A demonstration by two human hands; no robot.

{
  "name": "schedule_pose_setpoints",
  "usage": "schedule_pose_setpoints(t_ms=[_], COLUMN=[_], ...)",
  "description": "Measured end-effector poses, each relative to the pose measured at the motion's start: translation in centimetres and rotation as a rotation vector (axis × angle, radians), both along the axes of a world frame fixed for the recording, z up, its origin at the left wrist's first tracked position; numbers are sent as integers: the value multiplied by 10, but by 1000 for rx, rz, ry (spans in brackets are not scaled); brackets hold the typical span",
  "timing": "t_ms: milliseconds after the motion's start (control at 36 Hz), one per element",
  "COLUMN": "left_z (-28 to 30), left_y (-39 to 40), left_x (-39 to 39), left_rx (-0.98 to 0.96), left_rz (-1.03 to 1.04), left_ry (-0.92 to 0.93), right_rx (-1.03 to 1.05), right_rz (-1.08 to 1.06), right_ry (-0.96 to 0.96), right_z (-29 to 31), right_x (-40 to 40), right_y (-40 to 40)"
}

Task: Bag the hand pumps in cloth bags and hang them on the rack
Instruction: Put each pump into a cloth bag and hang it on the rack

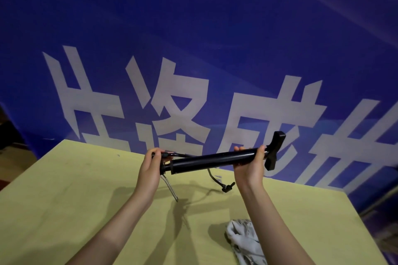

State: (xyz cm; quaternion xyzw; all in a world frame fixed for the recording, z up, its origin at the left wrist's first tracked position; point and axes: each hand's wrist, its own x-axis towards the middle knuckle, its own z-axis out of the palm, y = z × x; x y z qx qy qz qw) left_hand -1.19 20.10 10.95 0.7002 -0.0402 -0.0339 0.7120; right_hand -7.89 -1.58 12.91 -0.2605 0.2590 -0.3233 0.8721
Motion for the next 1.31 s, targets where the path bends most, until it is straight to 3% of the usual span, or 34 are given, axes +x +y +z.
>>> schedule_pose_setpoints(t_ms=[194,278,361,444,528,667,778,833,972,1056,1167,1306], left_z=[-15,-17,-18,-16,-15,-12,-11,-13,-30,-40,-48,-53], left_y=[-3,2,10,12,15,20,3,-8,-19,-20,-24,-24], left_x=[2,3,3,-3,-6,-8,-15,-19,-31,-39,-46,-52], left_rx=[19,-37,-50,128,171,247,330,327,101,187,355,379], left_rz=[-54,-98,-235,-413,-580,-979,-1122,-1109,-879,-780,-650,-580], left_ry=[60,183,384,486,572,577,554,529,527,353,98,12], right_rx=[10,52,112,126,129,88,19,-19,-194,-352,-374,-322], right_rz=[32,64,116,158,188,233,320,374,392,303,187,31], right_ry=[0,-35,-118,-167,-165,-137,-105,-80,41,180,343,402], right_z=[-10,-17,-25,-30,-33,-31,-23,-20,-14,-9,-7,-14], right_x=[-5,-8,-12,-16,-19,-20,-17,-14,-5,1,6,3], right_y=[5,-2,-10,-12,-12,-12,2,12,17,10,7,-6])
